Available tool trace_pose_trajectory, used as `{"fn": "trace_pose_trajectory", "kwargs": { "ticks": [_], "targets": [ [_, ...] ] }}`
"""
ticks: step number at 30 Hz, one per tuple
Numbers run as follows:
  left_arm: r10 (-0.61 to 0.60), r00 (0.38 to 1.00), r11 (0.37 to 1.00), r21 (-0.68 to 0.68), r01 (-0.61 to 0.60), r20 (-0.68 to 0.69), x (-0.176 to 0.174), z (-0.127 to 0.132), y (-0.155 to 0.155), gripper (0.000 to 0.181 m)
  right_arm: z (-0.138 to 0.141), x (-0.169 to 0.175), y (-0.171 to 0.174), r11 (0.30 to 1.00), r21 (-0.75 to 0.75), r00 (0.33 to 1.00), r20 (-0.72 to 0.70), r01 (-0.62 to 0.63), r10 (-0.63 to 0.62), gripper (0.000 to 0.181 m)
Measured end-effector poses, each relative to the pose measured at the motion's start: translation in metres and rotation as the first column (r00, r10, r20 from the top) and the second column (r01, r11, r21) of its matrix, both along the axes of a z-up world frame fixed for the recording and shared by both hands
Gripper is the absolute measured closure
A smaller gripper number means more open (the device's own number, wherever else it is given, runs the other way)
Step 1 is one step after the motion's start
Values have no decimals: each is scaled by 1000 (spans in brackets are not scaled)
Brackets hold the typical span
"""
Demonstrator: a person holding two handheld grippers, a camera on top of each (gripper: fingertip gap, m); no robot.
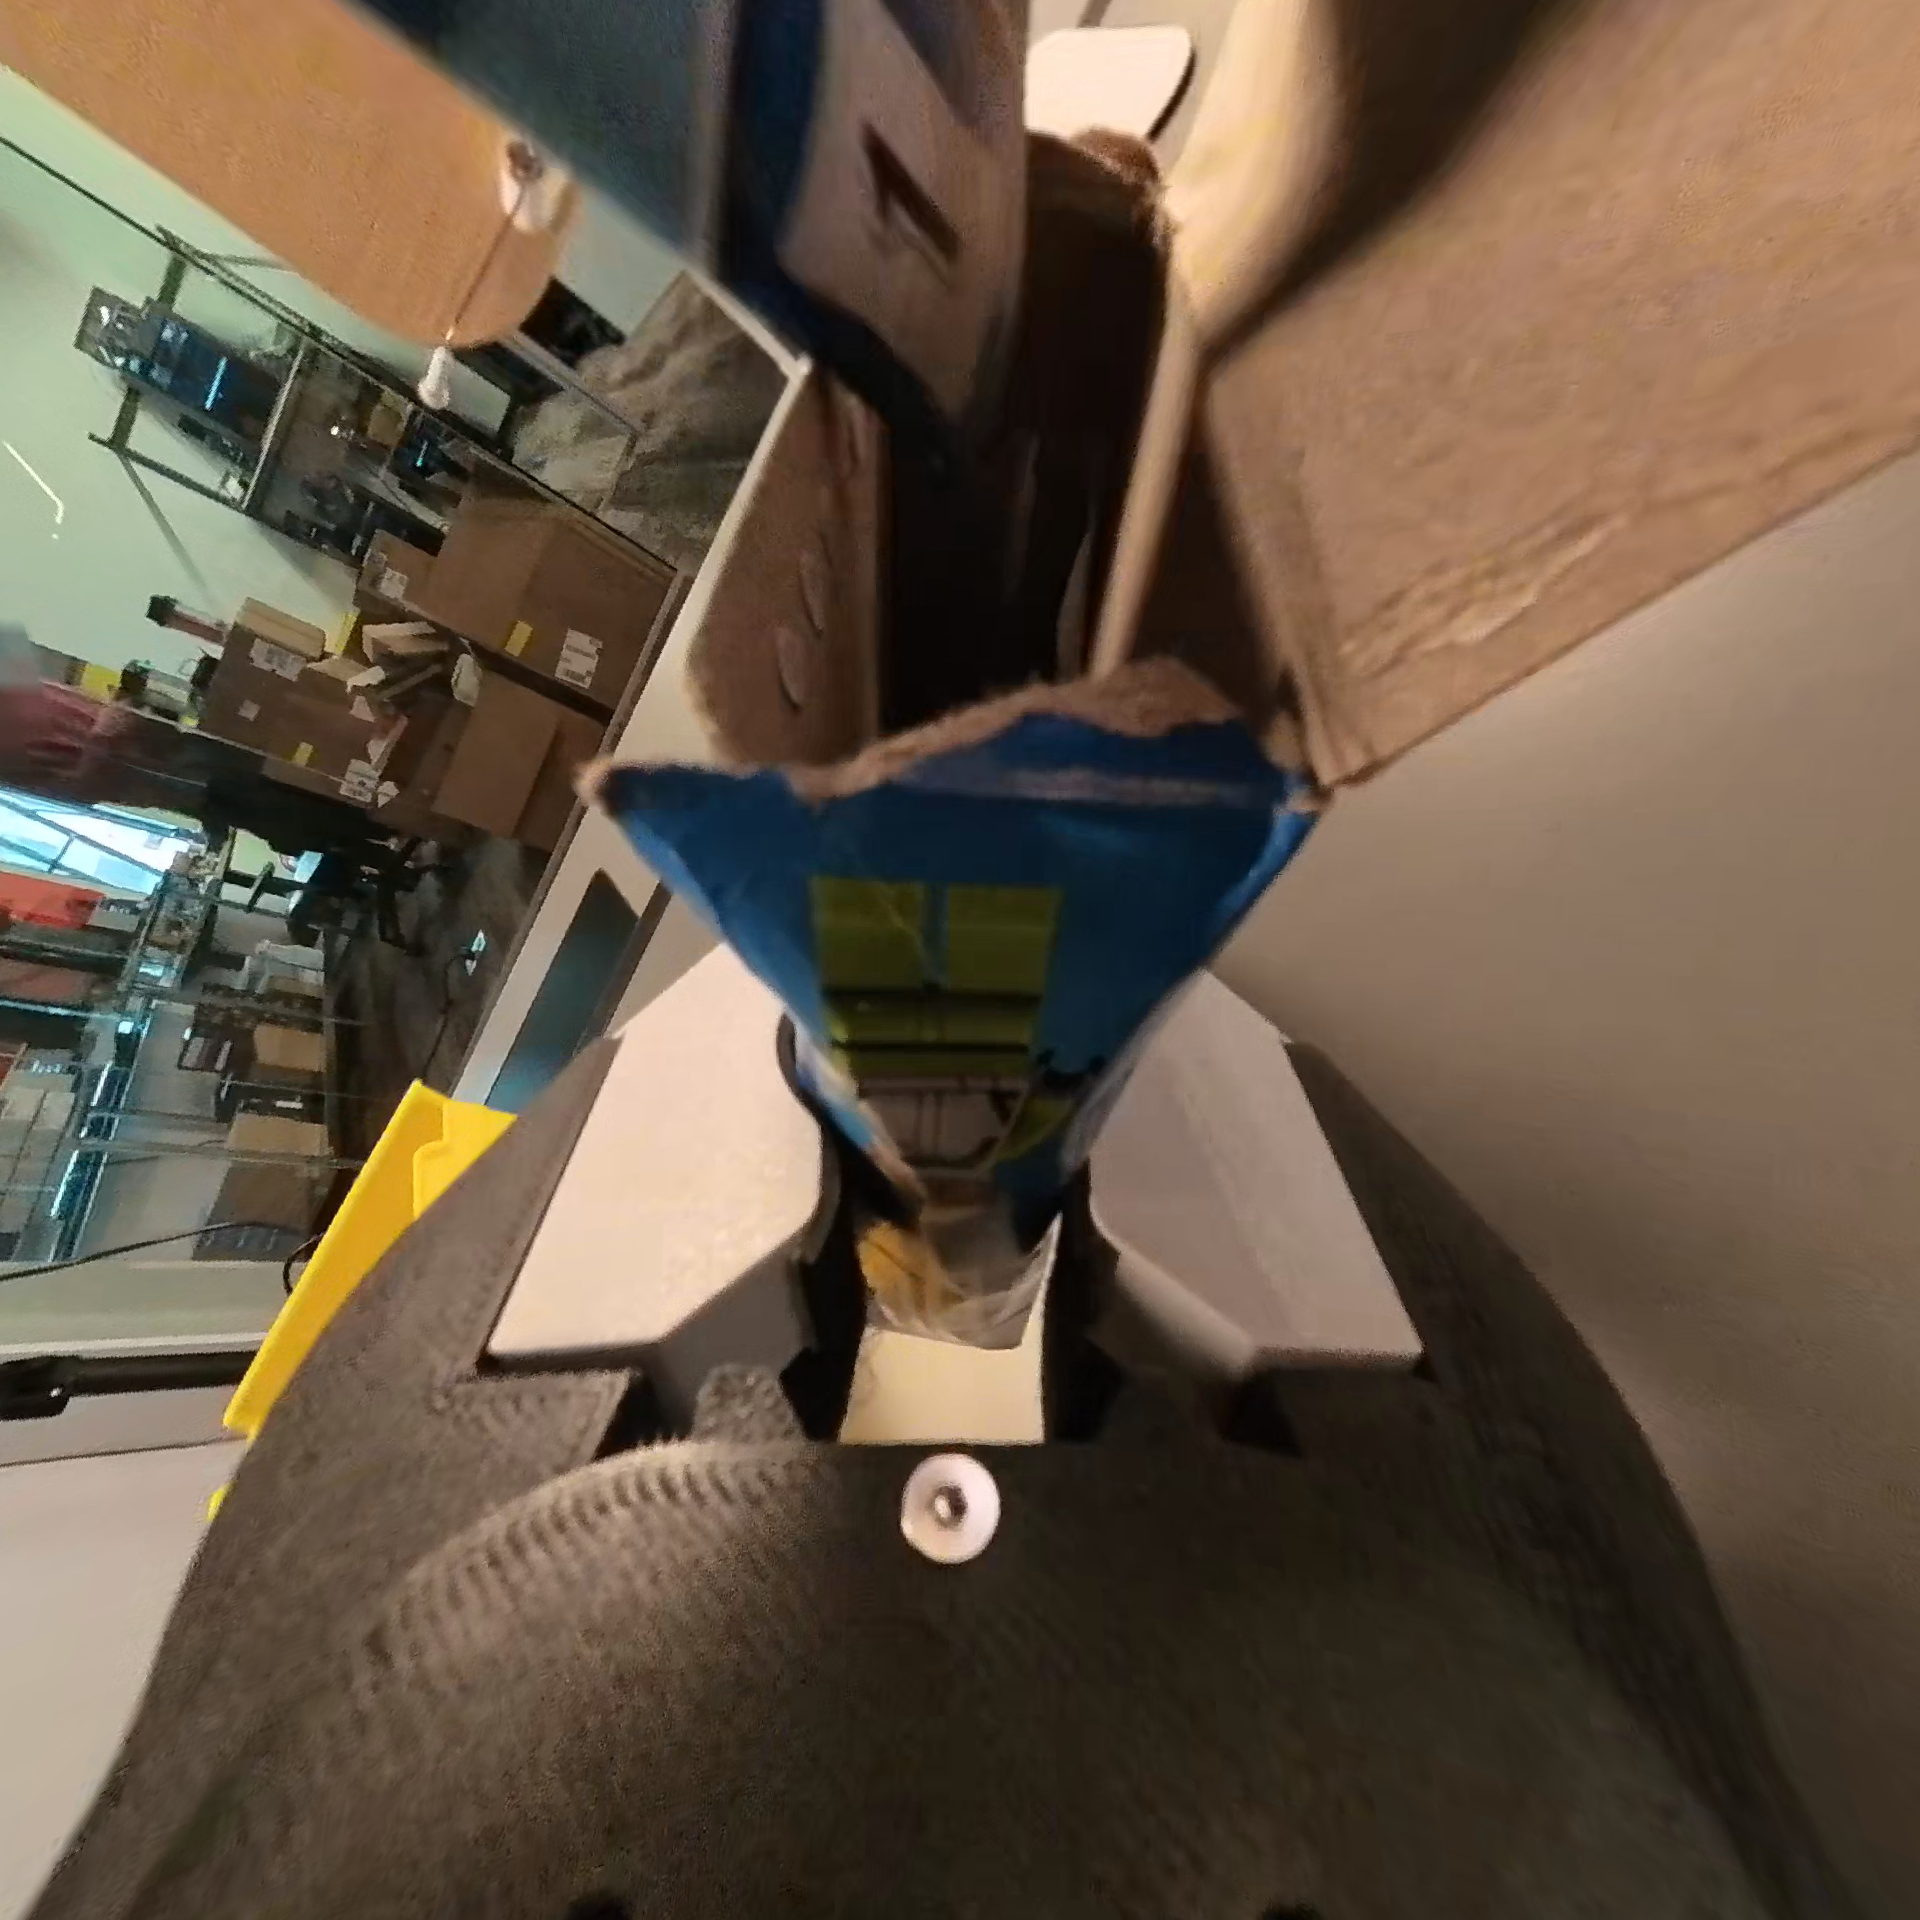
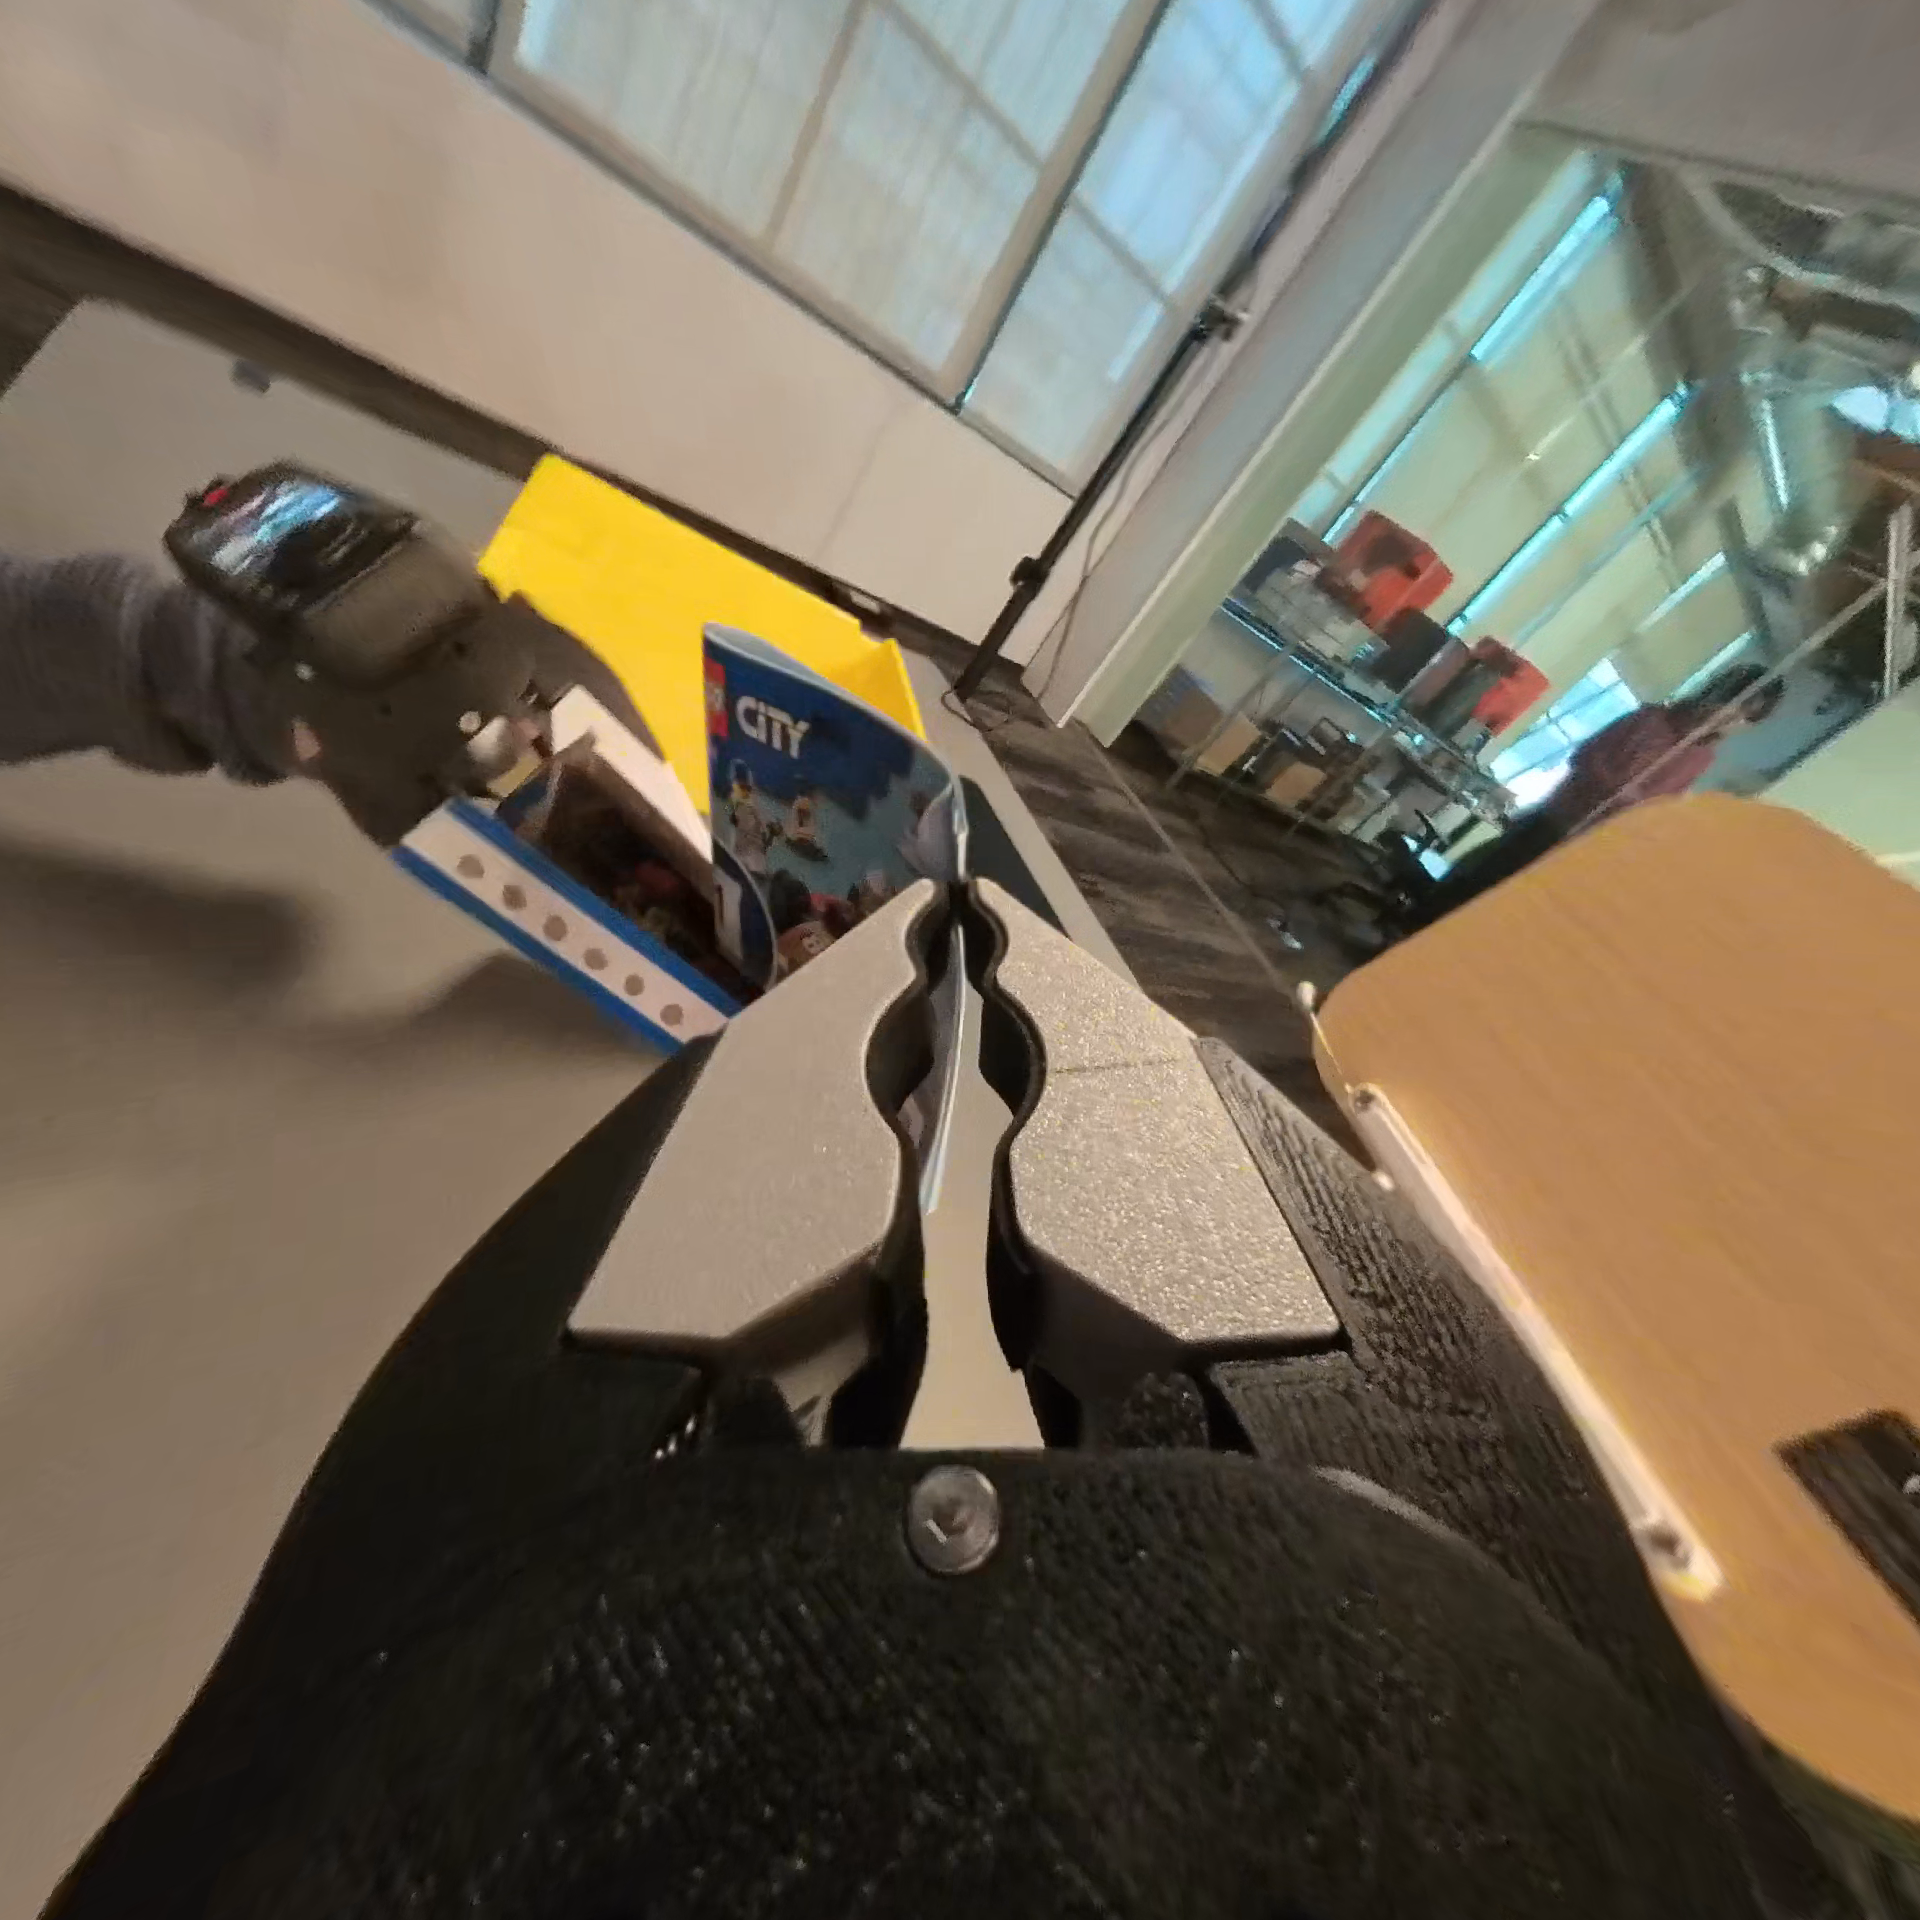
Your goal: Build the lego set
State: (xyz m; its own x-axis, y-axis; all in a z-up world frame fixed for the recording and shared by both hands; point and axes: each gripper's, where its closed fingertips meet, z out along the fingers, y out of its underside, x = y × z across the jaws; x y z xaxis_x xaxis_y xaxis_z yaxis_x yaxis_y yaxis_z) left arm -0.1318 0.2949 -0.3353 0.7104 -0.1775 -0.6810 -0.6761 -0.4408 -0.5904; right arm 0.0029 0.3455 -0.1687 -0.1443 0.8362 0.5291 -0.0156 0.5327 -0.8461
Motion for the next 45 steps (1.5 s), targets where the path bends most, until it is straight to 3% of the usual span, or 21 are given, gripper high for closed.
{"fn": "trace_pose_trajectory", "kwargs": {
  "ticks": [3, 7, 12, 15, 18, 21, 23, 28, 33, 36, 37, 39, 42, 45],
  "targets": [
    [47, 998, 999, 17, -46, -30, -9, -1, -4, 142, -1, 3, 18, 980, -201, 999, 37, 13, -5, 181],
    [99, 994, 993, 71, -96, -39, -19, -4, -15, 142, -15, 4, 45, 881, -473, 996, 88, 12, 34, 181],
    [195, 977, 968, 177, -178, -87, -35, -11, -37, 142, -61, -6, 69, 574, -819, 963, 166, 13, 214, 181],
    [231, 962, 953, 233, -193, -149, -42, -16, -48, 142, -89, -16, 81, 388, -921, 944, 155, 32, 290, 180],
    [235, 953, 951, 246, -186, -190, -42, -16, -50, 142, -99, -19, 77, 241, -970, 918, 73, -26, 390, 180],
    [222, 959, 948, 271, -169, -176, -38, -15, -48, 142, -109, -23, 90, 117, -993, 924, 26, -21, 381, 181],
    [202, 964, 952, 268, -151, -174, -34, -18, -48, 141, -132, -27, 107, 140, -987, 945, 121, 82, 304, 181],
    [164, 966, 955, 276, -106, -199, -23, -18, -46, 140, -168, -28, 146, 310, -897, 939, 343, 315, 39, 179],
    [157, 983, 949, 292, -122, -98, -25, -17, -47, 140, -203, -21, 173, 438, -683, 805, 557, 584, -204, 171],
    [161, 986, 943, 301, -140, -47, -28, -16, -48, 140, -206, -19, 181, 494, -551, 729, 605, 673, -320, 143],
    [162, 986, 941, 305, -144, -34, -29, -16, -49, 140, -202, -21, 183, 521, -515, 722, 590, 681, -362, 135],
    [163, 987, 938, 312, -150, -14, -30, -14, -49, 140, -181, -31, 179, 603, -487, 770, 486, 632, -413, 123],
    [164, 987, 935, 319, -157, 5, -31, -13, -49, 140, -138, -52, 161, 711, -507, 871, 215, 487, -443, 119],
    [163, 986, 932, 324, -161, 19, -32, -13, -50, 140, -114, -61, 138, 776, -496, 873, -69, 390, -483, 121]
  ]
}}
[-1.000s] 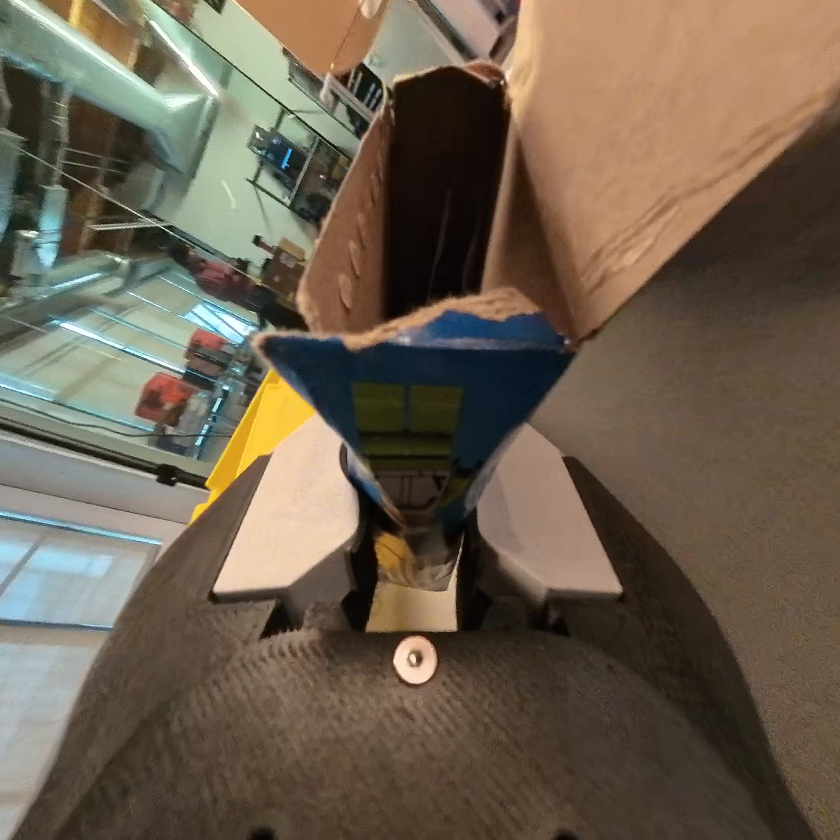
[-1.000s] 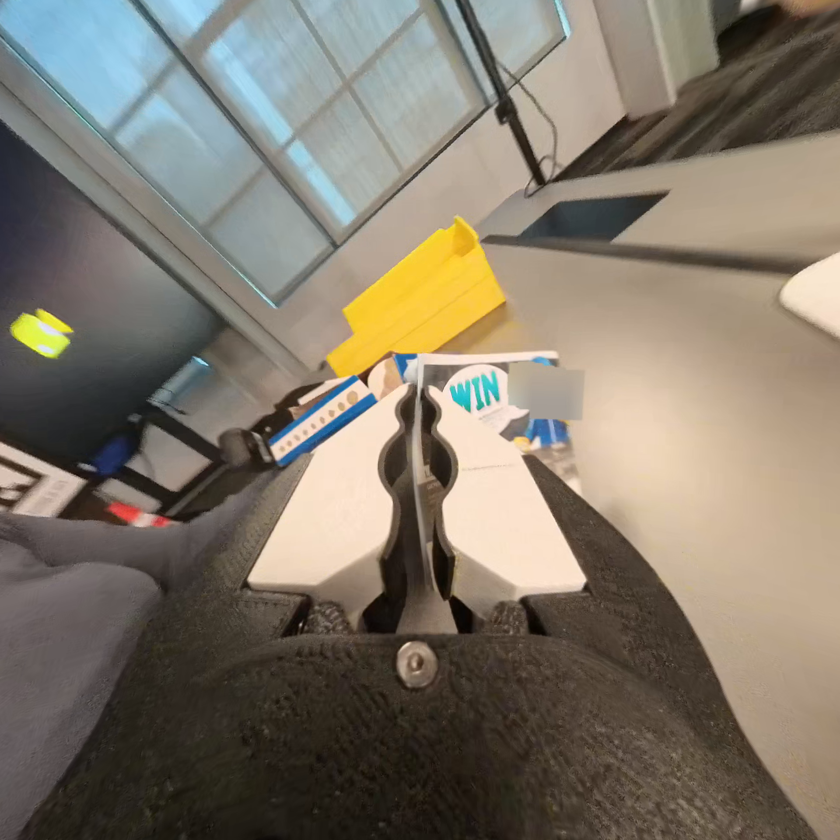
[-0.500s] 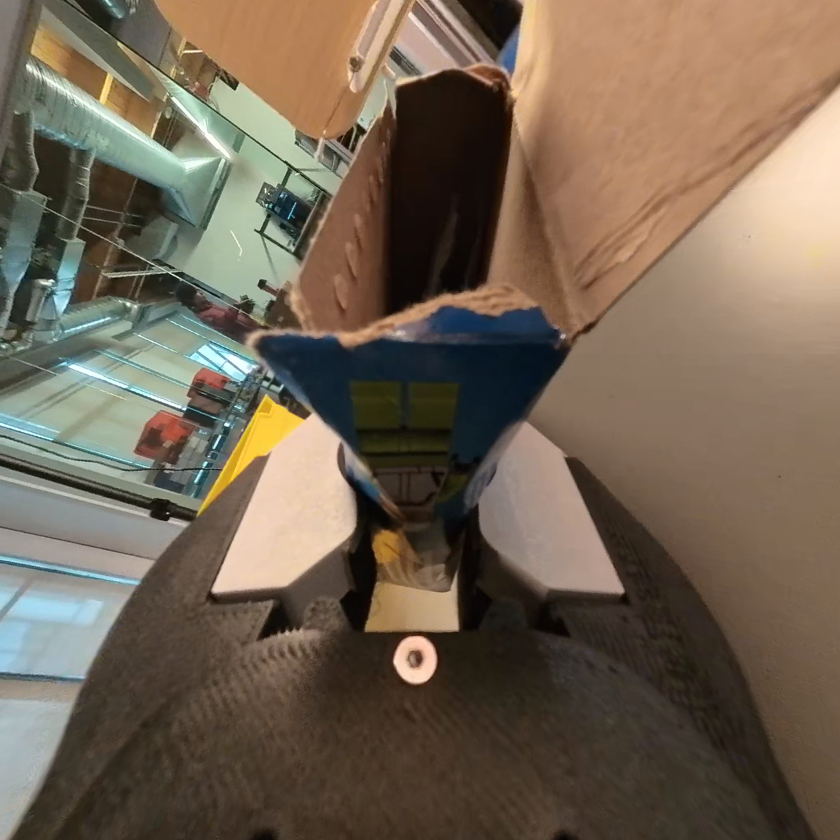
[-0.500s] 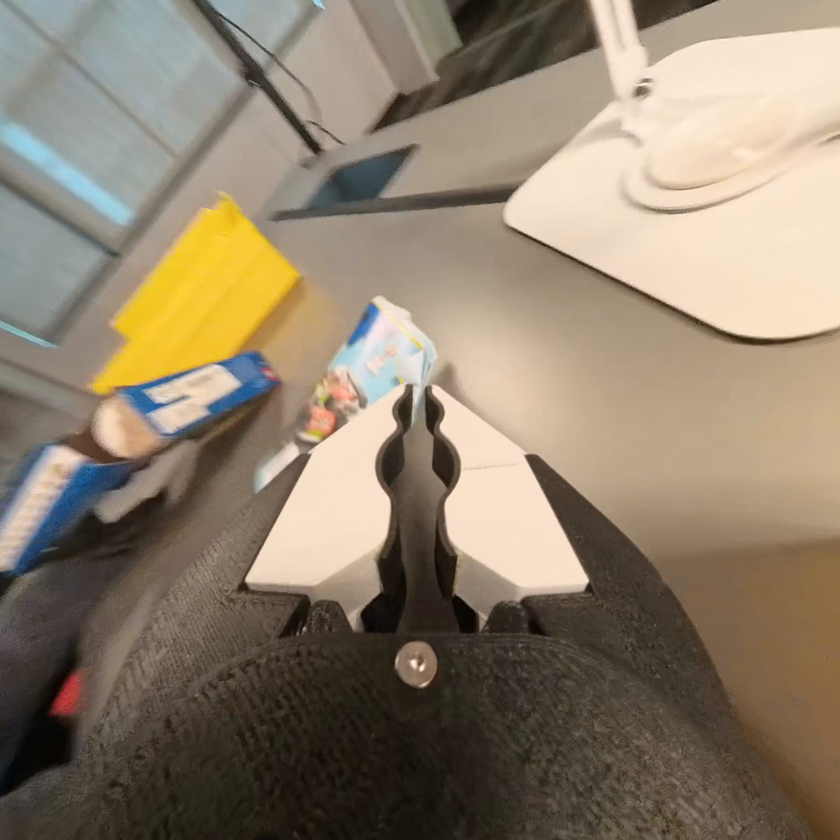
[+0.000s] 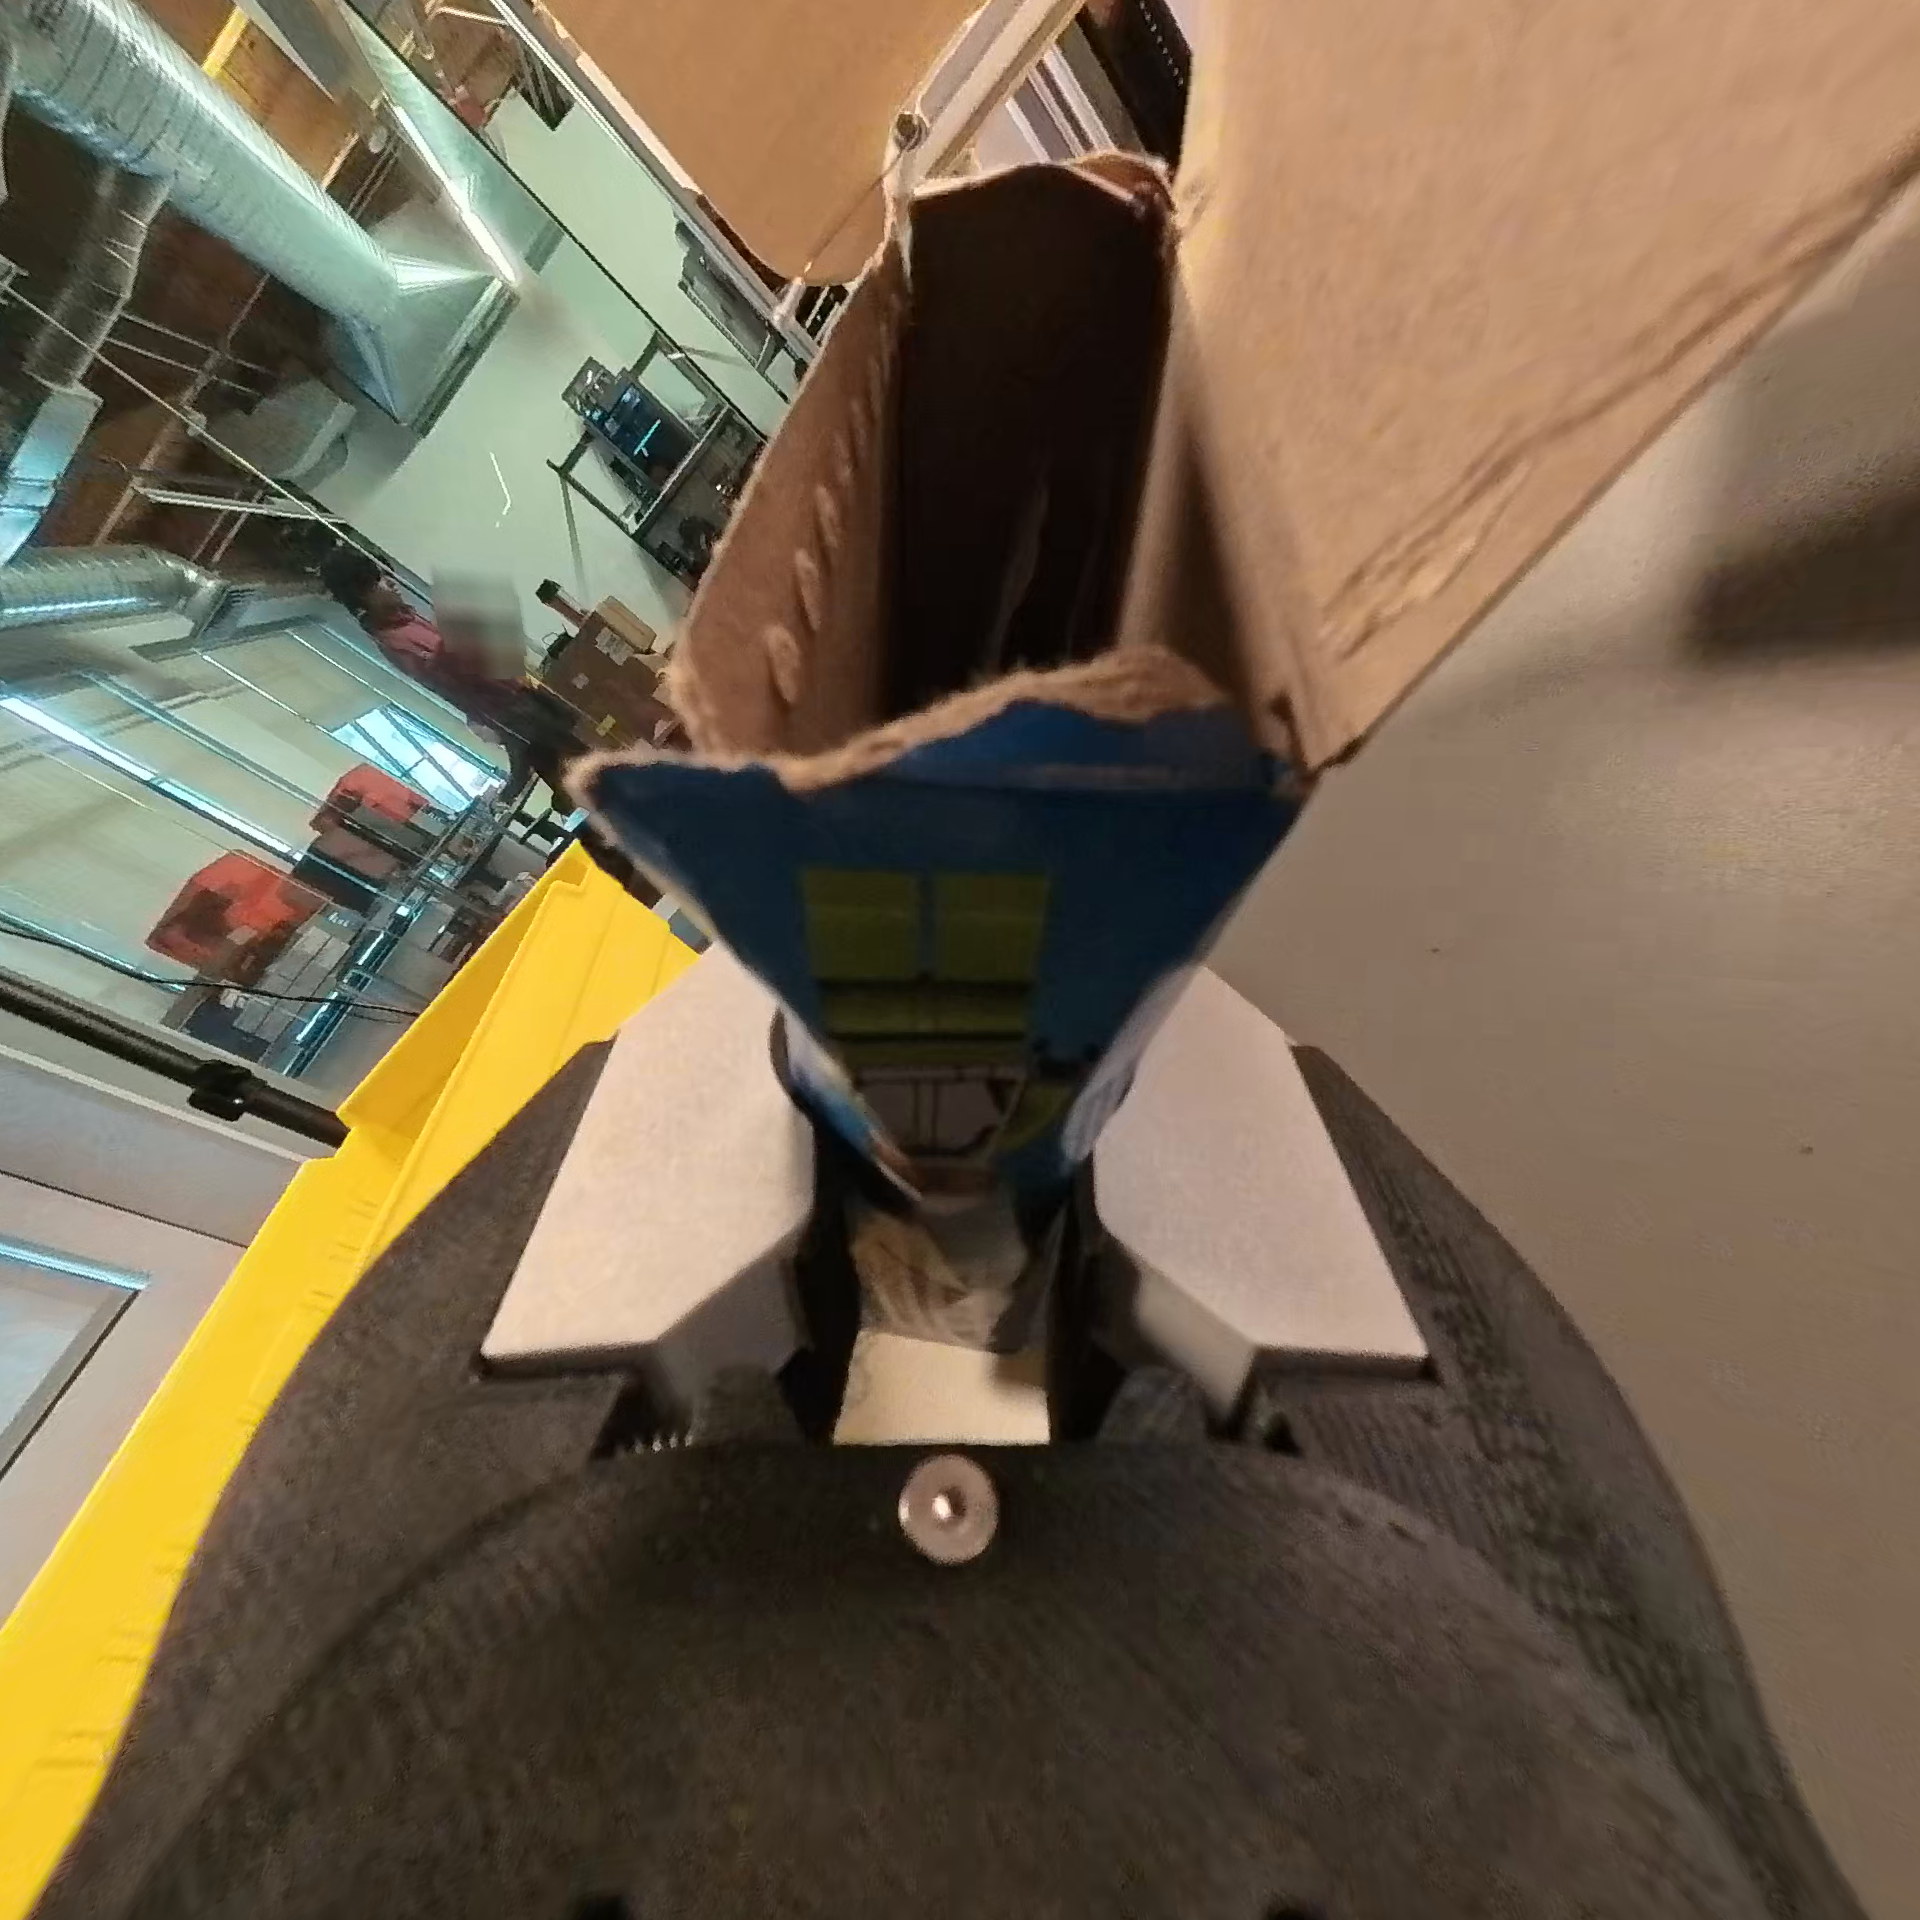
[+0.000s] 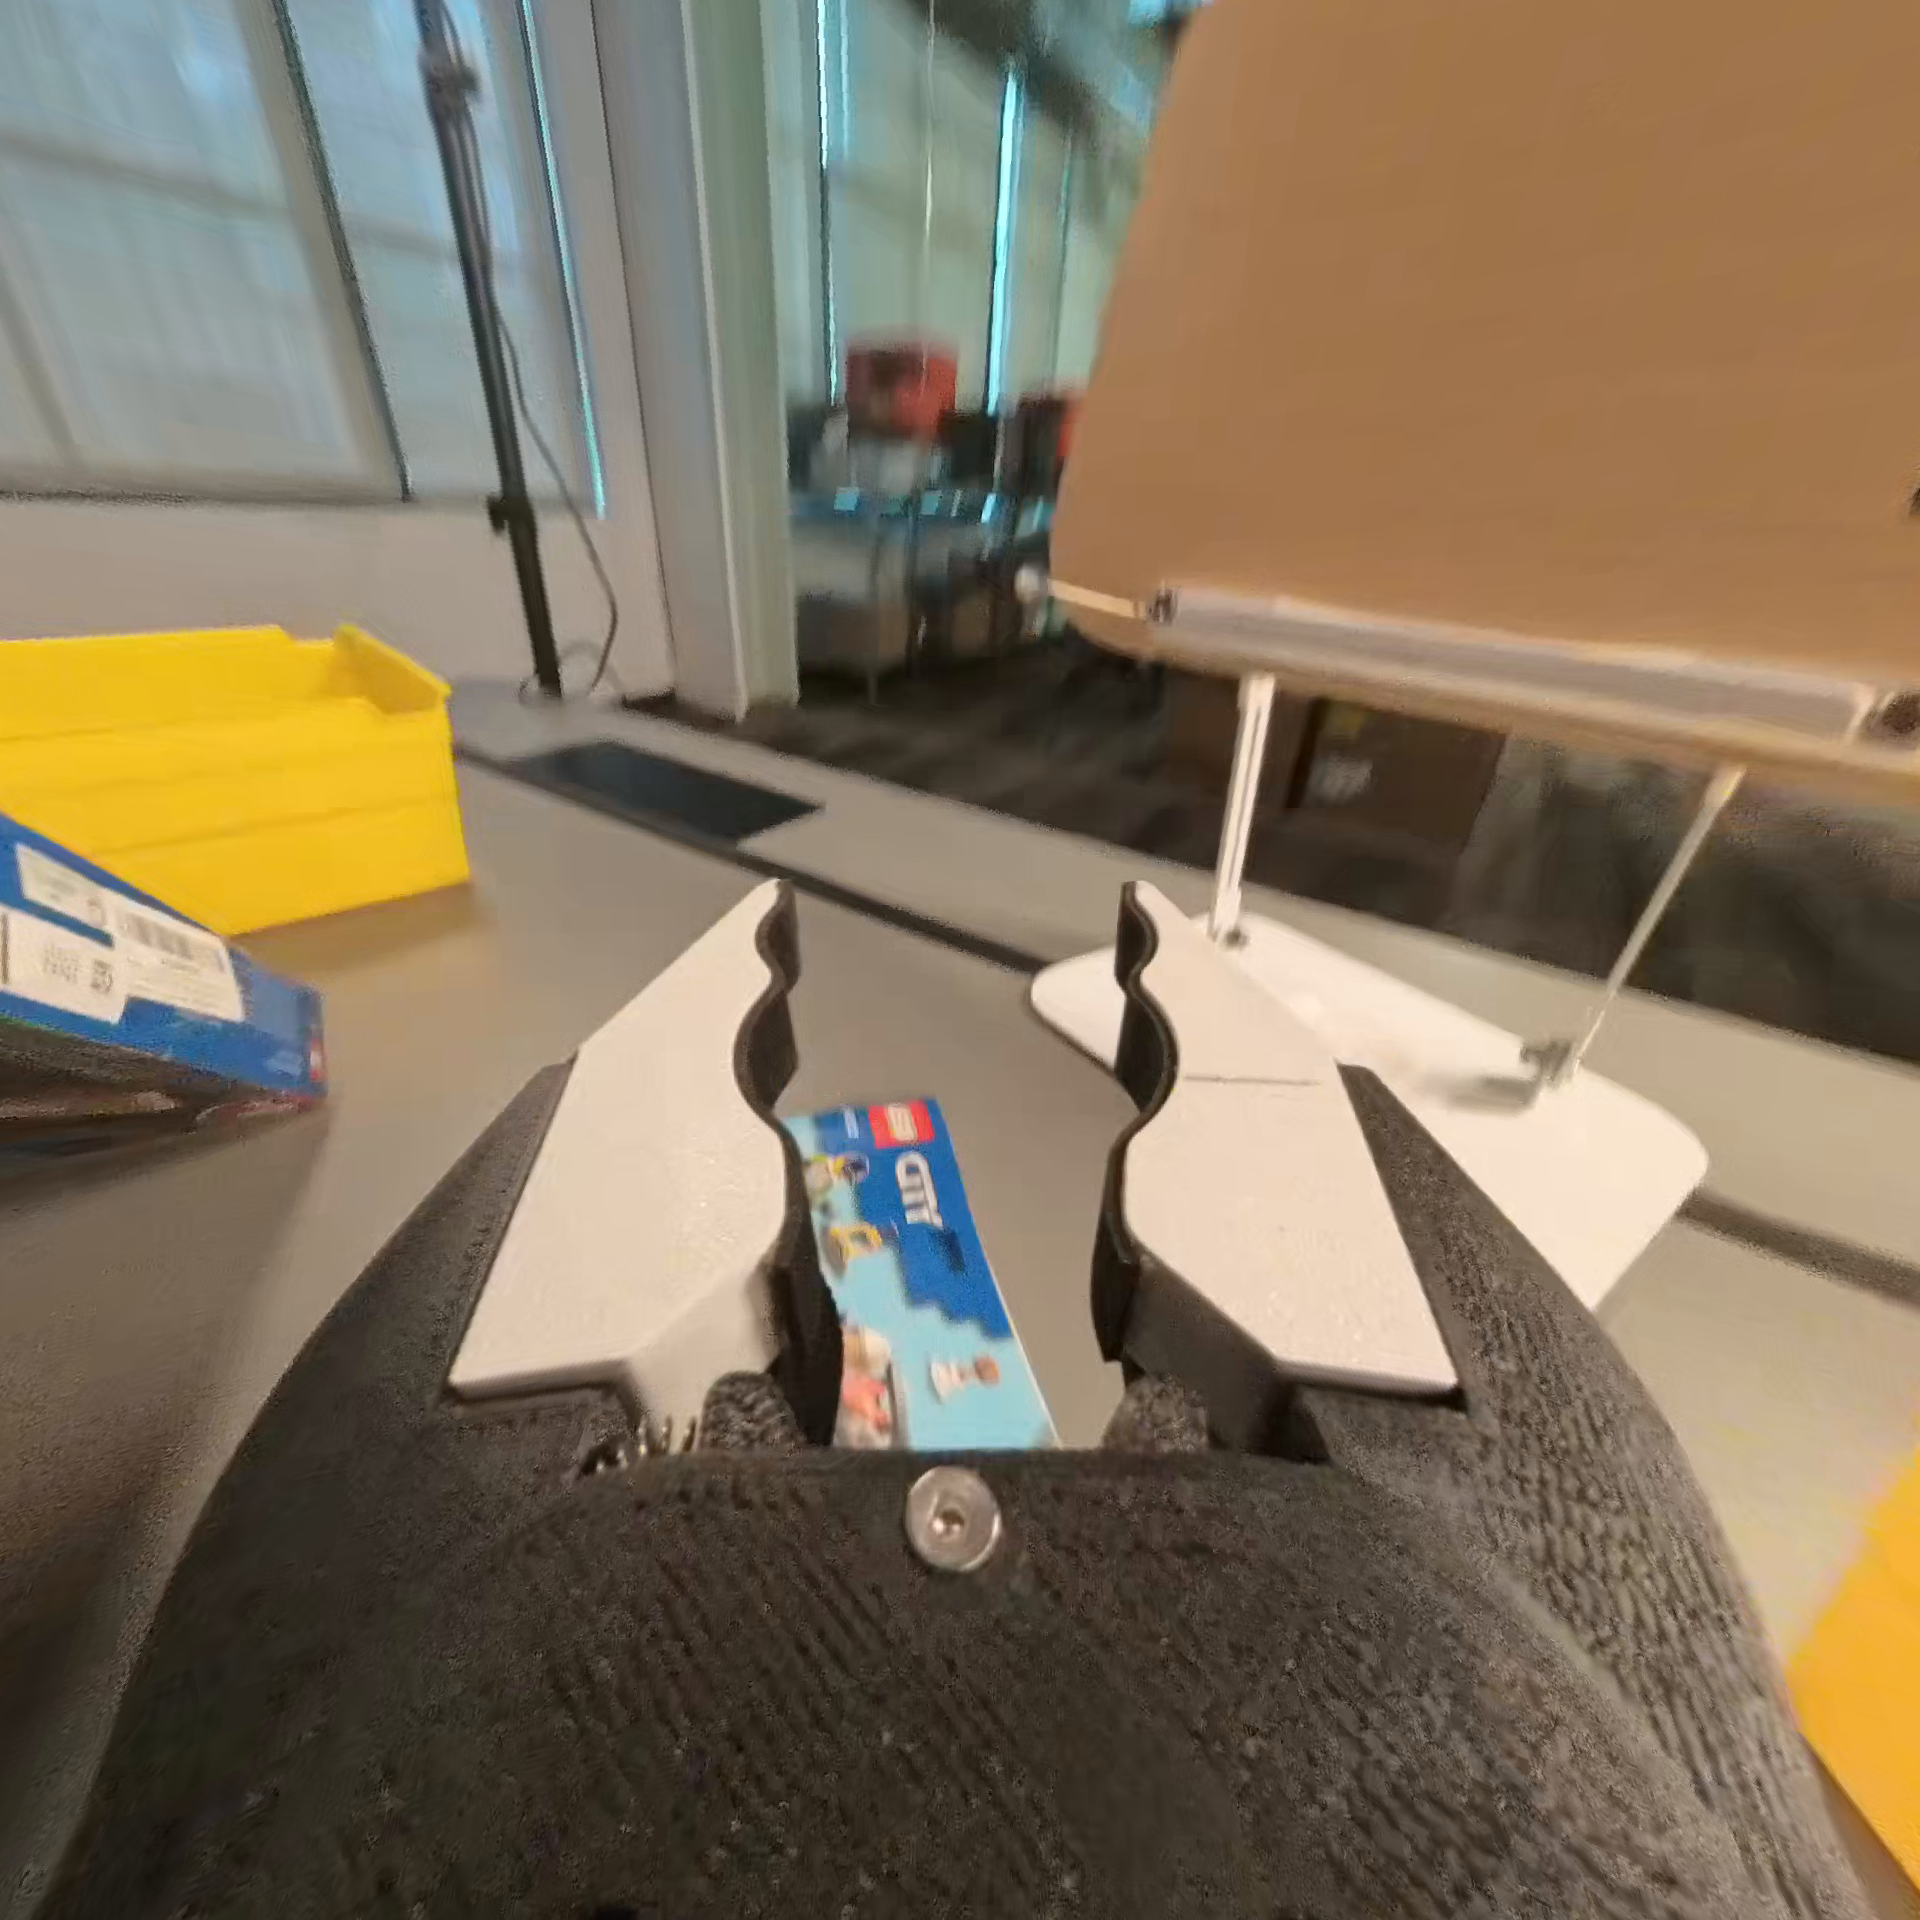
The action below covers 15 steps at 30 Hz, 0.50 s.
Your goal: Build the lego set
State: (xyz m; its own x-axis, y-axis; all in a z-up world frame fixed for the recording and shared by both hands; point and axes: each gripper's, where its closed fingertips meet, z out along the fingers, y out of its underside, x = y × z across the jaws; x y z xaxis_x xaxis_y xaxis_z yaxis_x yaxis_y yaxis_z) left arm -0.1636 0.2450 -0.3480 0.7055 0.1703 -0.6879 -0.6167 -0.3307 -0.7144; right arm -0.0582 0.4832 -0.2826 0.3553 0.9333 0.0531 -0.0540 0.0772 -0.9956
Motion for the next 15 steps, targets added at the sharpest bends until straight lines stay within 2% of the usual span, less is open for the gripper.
{"fn": "trace_pose_trajectory", "kwargs": {
  "ticks": [2, 6, 8, 12, 15],
  "targets": [
    [1, 1000, 1000, 1, -1, 4, -1, 0, 0, 140, -1, -2, -18, 989, 142, 997, -61, 49, -40, 132],
    [9, 1000, 1000, -9, -9, -7, -2, 2, -3, 141, -5, -10, -56, 928, 373, 1000, -20, 26, -20, 134],
    [44, 999, 999, 17, -44, 0, -5, 13, -9, 142, -4, -9, -62, 898, 438, 999, -25, 37, -29, 138],
    [169, 983, 981, 86, -175, 74, -10, 54, -45, 144, -7, -10, -56, 918, 395, 1000, -22, 26, -19, 138],
    [241, 968, 961, 121, -248, 69, -22, 93, -82, 144, -7, -10, -51, 940, 341, 999, -36, 22, -11, 138]
  ]
}}
